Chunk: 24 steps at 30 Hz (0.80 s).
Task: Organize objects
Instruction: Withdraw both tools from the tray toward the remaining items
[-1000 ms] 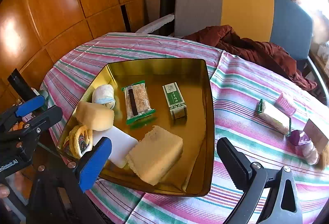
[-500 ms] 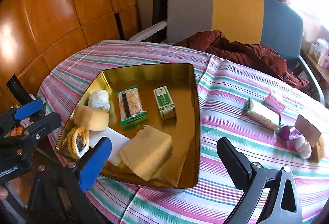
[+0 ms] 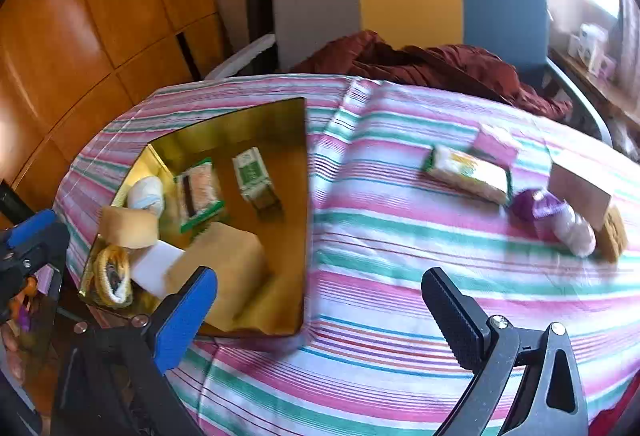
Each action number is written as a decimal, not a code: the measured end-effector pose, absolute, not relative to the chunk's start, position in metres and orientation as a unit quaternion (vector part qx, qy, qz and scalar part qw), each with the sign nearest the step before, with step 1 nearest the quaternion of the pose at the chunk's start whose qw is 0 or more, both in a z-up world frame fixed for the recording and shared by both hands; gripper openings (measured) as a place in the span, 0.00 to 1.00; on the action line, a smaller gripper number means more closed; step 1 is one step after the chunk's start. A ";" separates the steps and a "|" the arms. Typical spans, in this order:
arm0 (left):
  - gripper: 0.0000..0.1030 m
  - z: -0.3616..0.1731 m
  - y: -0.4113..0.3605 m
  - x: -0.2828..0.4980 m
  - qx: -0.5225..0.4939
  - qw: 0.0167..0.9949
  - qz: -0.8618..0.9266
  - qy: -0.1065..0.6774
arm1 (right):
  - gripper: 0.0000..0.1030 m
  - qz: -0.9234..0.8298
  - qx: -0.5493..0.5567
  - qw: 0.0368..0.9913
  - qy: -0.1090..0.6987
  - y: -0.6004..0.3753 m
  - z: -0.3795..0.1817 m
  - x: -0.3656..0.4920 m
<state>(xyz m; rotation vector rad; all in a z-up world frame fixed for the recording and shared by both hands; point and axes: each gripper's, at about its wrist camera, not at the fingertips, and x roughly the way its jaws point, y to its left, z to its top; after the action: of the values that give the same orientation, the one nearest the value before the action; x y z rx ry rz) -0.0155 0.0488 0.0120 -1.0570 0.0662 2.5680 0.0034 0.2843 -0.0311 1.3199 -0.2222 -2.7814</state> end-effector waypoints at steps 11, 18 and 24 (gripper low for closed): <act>0.77 0.012 0.097 -0.019 -0.380 0.240 0.891 0.065 | 1.00 -0.878 0.456 -0.045 -0.141 0.363 -0.056 0.019; 0.77 0.015 0.147 -0.025 -0.382 0.293 0.870 0.106 | 1.00 -0.855 0.487 -0.086 -0.158 0.404 -0.072 0.031; 0.78 0.021 0.203 -0.042 -0.394 0.336 0.846 0.124 | 1.00 -0.846 0.494 -0.110 -0.166 0.432 -0.072 0.034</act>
<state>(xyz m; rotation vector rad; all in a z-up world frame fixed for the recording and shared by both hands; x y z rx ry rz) -0.0422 0.2026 0.0210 -1.0286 0.3233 2.2060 0.0344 0.4320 -0.0722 1.6717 -0.5601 -2.8623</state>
